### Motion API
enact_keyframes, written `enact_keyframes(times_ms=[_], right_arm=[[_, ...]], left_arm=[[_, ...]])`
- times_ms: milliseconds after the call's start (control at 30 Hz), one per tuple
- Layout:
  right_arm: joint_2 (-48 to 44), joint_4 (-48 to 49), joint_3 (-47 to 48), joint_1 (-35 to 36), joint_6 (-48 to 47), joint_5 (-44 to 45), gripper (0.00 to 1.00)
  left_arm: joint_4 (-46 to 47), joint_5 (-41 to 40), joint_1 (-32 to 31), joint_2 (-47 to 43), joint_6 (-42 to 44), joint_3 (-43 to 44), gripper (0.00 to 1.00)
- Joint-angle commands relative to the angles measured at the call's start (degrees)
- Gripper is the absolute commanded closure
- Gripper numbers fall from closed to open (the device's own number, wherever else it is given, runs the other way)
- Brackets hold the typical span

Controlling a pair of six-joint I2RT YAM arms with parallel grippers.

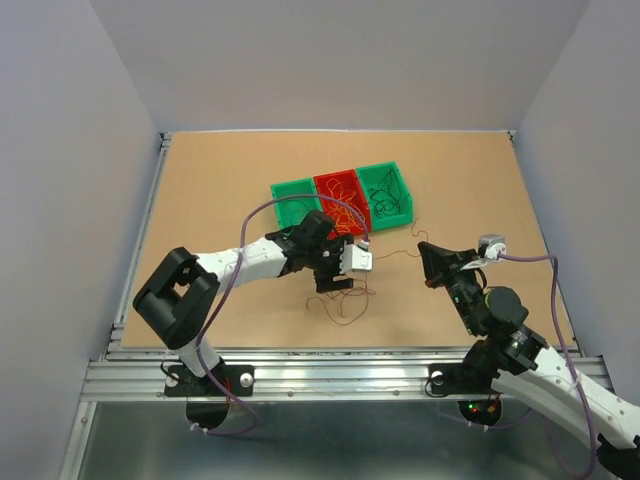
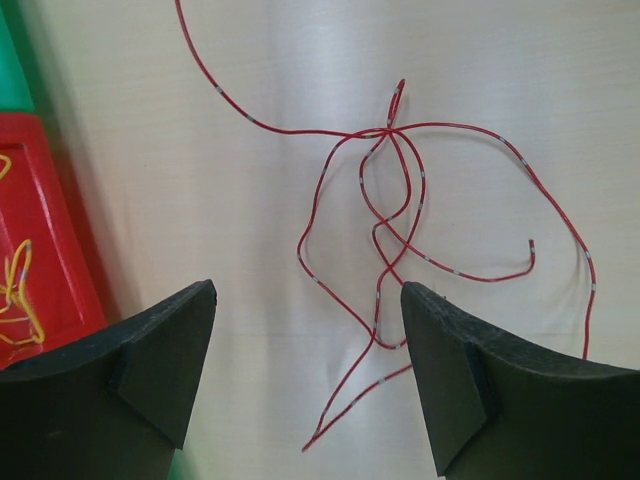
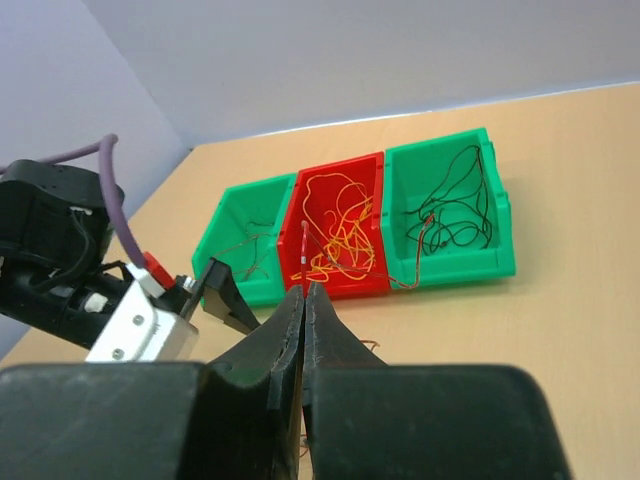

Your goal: Untangle the cables

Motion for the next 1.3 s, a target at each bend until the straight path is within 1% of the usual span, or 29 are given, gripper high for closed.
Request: enact_keyframes(times_ms=[0,33,67,167,267,300,367,400,467,500,533,633,667,700,767,800,867,900,933,1067,1200,1233,1267], right_arm=[[1.2,-1.1,4.7,0.2,0.1,0.9,1.00],[1.9,-1.1,4.9,0.2,0.1,0.6,0.99],[2.2,-1.1,5.0,0.2,0.1,0.2,0.99],[2.5,-1.1,5.1,0.2,0.1,0.0,0.99],[1.8,-1.1,4.8,0.2,0.1,0.1,0.99],[1.6,-1.1,4.5,0.2,0.1,0.2,0.99],[1.1,-1.1,4.4,0.2,0.1,0.4,0.99],[0.5,-1.1,4.3,0.2,0.1,0.7,1.00],[0.1,-1.2,4.0,0.2,0.1,0.9,0.99],[-0.3,-1.2,3.9,0.2,0.1,1.4,1.00],[-0.4,-1.3,3.9,0.2,0.1,1.6,0.99],[-0.4,-1.3,3.8,0.2,0.2,2.3,1.00],[-0.4,-1.3,3.8,0.2,0.2,2.4,0.99],[-0.4,-1.3,3.7,0.2,0.2,2.5,1.00],[-0.2,-1.3,3.8,0.2,0.3,2.5,1.00],[-0.2,-1.3,3.7,0.2,0.3,2.6,0.99],[-0.1,-1.3,3.8,0.2,0.3,2.7,0.99],[-0.1,-1.3,3.8,0.2,0.3,3.0,0.99],[0.1,-1.3,3.8,0.2,0.4,3.1,0.99],[0.1,-1.4,3.8,0.2,0.8,4.6,1.00],[-1.4,-3.3,3.8,0.2,3.1,11.0,0.99],[-2.9,-4.3,3.6,0.2,4.6,15.4,0.99],[-4.1,-5.1,3.2,0.2,5.3,17.9,1.00]], left_arm=[[-0.4,-4.4,-2.4,3.8,-0.7,3.0,0.20],[0.1,-7.5,-2.7,5.5,-1.6,3.5,0.23],[0.9,-8.8,-3.3,6.4,-2.6,3.7,0.28],[1.3,-11.1,-3.8,8.8,-3.0,4.0,0.30],[0.4,-12.2,-4.6,9.9,-2.9,4.6,0.44],[-0.5,-12.2,-4.7,10.2,-2.8,5.0,0.57],[-0.8,-12.5,-4.7,9.7,-2.7,5.3,0.77],[-0.3,-12.8,-4.4,7.9,-3.2,5.3,0.99],[1.5,-11.5,-3.1,4.7,-4.3,4.3,1.00],[3.3,-10.4,-1.9,0.6,-5.0,3.8,1.00],[4.2,-7.5,1.0,-1.6,-6.4,3.0,1.00],[8.0,-4.2,5.7,-9.6,-9.7,1.2,1.00],[8.9,-1.8,8.3,-11.4,-11.7,0.6,1.00],[11.2,-0.7,9.7,-15.0,-12.5,-0.1,1.00],[13.6,0.8,11.8,-18.4,-14.8,-2.6,1.00],[16.4,0.8,12.1,-19.9,-15.5,-3.5,1.00],[18.9,0.0,13.1,-23.7,-17.0,-5.7,1.00],[21.3,0.3,14.6,-25.6,-18.8,-6.4,1.00],[22.4,0.6,15.5,-26.3,-19.6,-7.5,1.00],[26.7,-3.5,18.1,-28.3,-23.6,-8.7,1.00],[30.3,-9.2,21.0,-28.4,-27.5,-9.1,1.00],[31.0,-9.8,21.8,-28.5,-28.5,-9.1,1.00],[31.6,-11.3,23.6,-28.5,-30.6,-9.2,1.00]])
